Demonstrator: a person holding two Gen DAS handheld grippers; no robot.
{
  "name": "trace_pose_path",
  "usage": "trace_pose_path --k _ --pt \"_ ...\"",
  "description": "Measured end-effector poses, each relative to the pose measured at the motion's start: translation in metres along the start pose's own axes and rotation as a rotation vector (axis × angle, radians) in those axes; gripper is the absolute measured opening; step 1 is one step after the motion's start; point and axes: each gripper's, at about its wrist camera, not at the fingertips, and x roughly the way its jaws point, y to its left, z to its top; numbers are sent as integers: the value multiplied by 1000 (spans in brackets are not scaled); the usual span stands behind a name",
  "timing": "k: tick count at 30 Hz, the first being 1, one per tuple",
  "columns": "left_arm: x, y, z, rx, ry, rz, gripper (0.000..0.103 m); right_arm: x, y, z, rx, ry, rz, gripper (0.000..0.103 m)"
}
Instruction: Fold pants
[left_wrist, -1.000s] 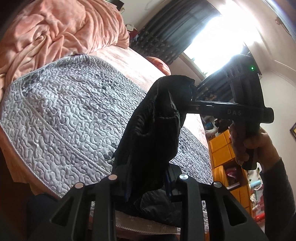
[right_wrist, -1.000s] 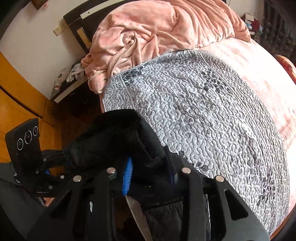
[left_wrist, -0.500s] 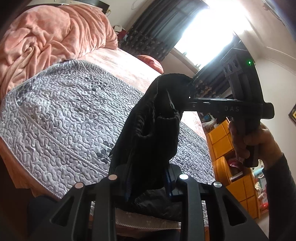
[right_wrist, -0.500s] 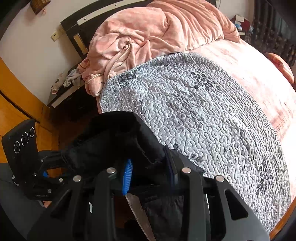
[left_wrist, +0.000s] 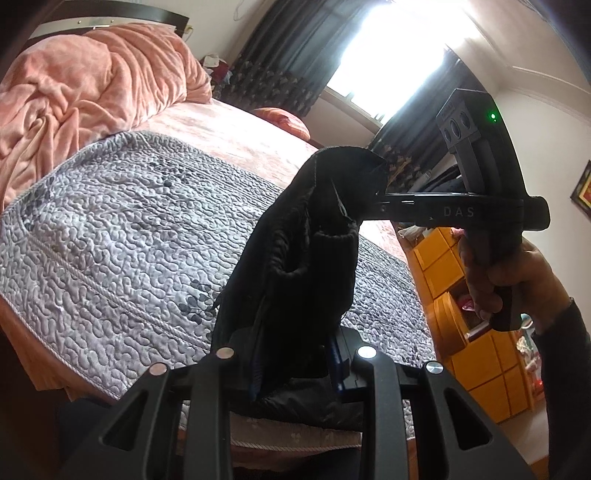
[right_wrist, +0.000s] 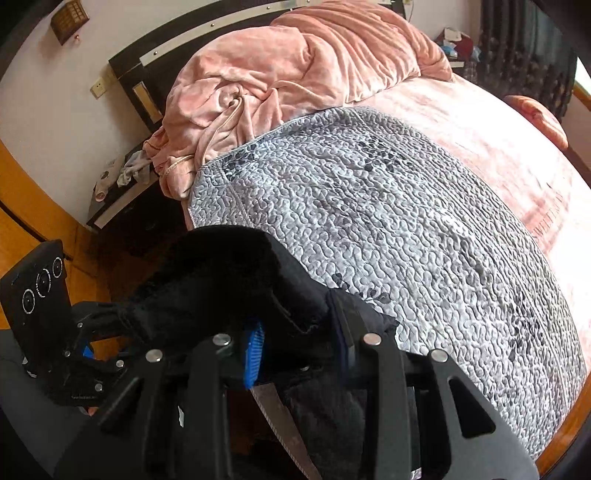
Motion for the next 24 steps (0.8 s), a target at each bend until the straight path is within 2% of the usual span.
trace_pose_path --k 24 --pt "25 -61 -14 169 50 -26 28 -28 -36 -57 101 -54 -47 31"
